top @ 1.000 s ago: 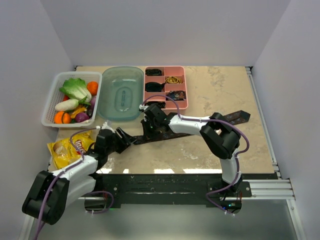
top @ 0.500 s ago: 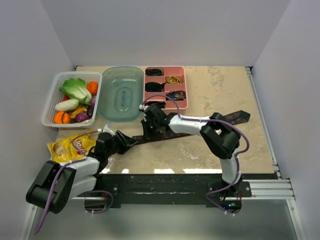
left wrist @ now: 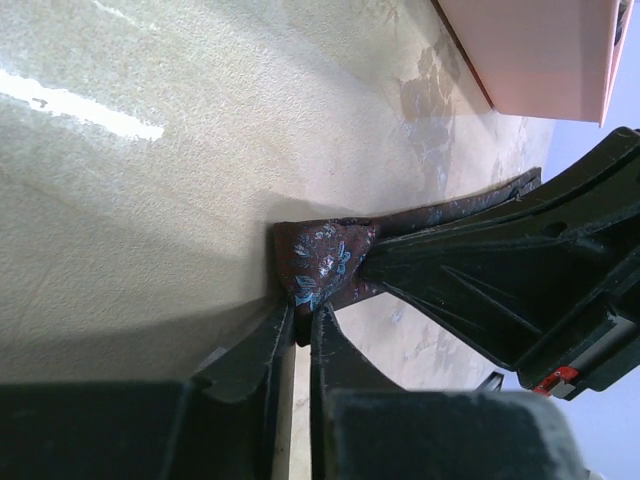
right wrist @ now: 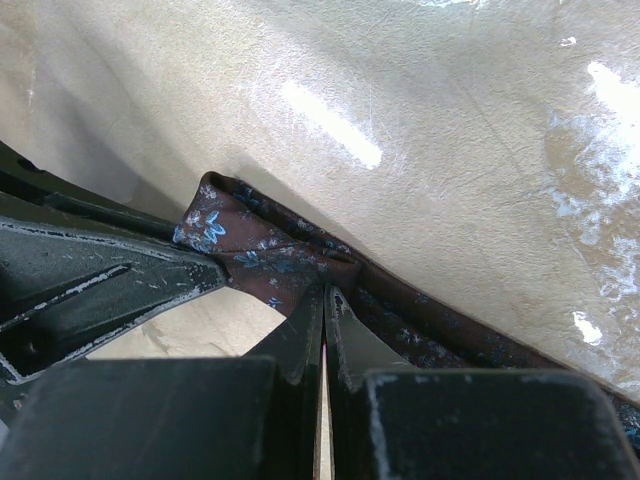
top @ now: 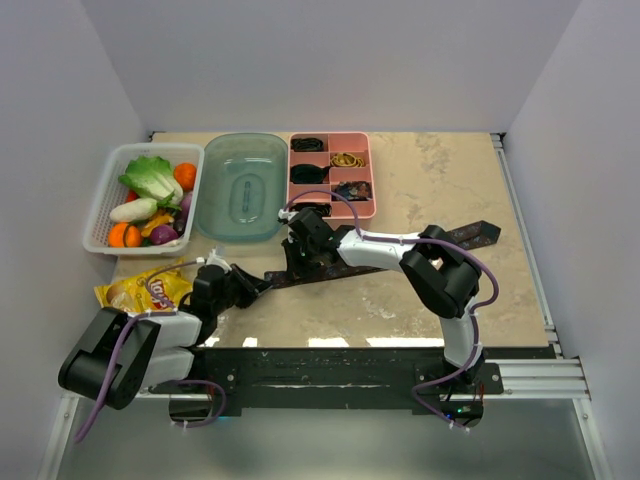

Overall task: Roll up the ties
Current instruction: Roll the tie at the center of the board.

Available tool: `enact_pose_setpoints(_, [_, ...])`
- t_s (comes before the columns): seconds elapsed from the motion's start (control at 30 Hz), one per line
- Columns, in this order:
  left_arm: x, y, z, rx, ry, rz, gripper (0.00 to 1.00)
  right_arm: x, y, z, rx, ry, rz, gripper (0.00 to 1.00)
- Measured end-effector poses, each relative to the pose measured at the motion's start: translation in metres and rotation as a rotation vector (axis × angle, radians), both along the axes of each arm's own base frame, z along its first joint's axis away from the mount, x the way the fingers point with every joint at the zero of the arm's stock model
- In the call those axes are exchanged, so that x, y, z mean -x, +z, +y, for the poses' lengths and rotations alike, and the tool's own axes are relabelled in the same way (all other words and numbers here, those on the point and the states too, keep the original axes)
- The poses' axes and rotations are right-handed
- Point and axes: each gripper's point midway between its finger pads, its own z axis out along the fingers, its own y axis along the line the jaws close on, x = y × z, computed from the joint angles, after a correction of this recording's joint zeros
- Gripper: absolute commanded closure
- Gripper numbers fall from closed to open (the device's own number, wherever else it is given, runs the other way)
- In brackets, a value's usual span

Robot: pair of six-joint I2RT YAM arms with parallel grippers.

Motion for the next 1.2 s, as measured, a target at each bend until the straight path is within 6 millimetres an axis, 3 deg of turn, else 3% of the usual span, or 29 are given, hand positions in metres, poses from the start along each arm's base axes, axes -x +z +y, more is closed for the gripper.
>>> enact_pose_setpoints(0.7, [-0.007, 0.006, 0.004, -0.143, -0.081, -0.03, 1.0, 0.0, 0.006, 0.0, 0.015, 0.011, 0.001, 1.0])
enact_pose_setpoints(1.2, [-0.019, 0.025, -0.003, -0.297, -0.165, -0.055, 1.0, -0.01, 0.003, 0.01, 0.015, 0.02, -0.01, 1.0])
